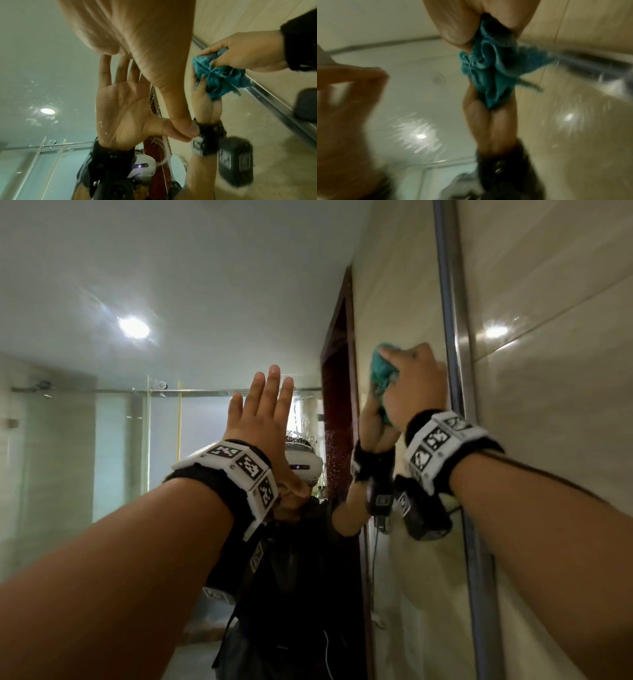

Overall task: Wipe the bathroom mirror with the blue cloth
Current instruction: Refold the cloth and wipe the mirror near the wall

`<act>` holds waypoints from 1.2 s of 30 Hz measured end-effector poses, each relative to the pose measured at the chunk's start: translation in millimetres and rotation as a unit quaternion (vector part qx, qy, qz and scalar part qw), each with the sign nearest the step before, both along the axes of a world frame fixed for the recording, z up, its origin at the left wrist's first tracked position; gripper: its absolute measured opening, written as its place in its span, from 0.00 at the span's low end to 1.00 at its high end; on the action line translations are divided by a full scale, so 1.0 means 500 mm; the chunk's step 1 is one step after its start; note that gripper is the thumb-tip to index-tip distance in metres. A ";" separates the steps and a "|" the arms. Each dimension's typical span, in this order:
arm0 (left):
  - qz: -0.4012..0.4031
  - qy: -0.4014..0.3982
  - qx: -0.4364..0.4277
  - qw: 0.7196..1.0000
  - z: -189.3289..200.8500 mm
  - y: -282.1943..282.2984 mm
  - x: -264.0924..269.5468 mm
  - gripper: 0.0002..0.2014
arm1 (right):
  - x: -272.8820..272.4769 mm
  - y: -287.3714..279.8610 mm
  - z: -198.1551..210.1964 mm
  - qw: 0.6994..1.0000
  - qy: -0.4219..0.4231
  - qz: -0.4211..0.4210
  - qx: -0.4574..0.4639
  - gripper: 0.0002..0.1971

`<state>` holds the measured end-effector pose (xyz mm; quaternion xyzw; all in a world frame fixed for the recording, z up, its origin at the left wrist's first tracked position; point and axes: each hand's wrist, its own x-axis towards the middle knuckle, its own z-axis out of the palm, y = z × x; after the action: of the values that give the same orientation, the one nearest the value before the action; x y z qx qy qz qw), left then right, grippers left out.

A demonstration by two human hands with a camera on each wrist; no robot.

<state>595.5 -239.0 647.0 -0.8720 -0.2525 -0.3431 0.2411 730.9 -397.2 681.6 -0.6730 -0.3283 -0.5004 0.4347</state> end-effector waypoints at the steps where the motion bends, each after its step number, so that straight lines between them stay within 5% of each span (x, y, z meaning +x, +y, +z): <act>1: 0.001 0.000 0.001 1.000 0.000 -0.001 0.000 0.81 | -0.006 0.014 -0.028 1.000 -0.020 0.007 -0.017 0.26; 5: 0.006 0.001 0.000 1.000 0.001 -0.004 -0.002 0.81 | 0.006 0.003 -0.053 0.992 -0.092 0.006 -0.082 0.25; 12: 0.006 0.005 -0.001 1.000 0.002 0.000 0.000 0.80 | 0.067 -0.055 0.001 1.000 -0.001 0.024 0.010 0.23; 28: 0.009 0.009 -0.006 1.000 0.006 -0.006 0.001 0.81 | 0.078 -0.085 -0.042 0.998 0.030 0.015 -0.049 0.25; 32: 0.015 0.013 -0.011 1.000 0.006 -0.005 0.003 0.81 | 0.090 -0.104 -0.013 0.995 0.029 0.016 -0.098 0.28; 36: 0.013 0.012 -0.010 1.000 0.007 0.000 0.006 0.81 | 0.088 -0.101 0.025 0.998 0.045 -0.013 -0.051 0.27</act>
<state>598.5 -239.1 650.3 -0.8748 -0.2645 -0.3273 0.2401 775.1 -447.4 694.2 -0.7203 -0.3247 -0.4576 0.4079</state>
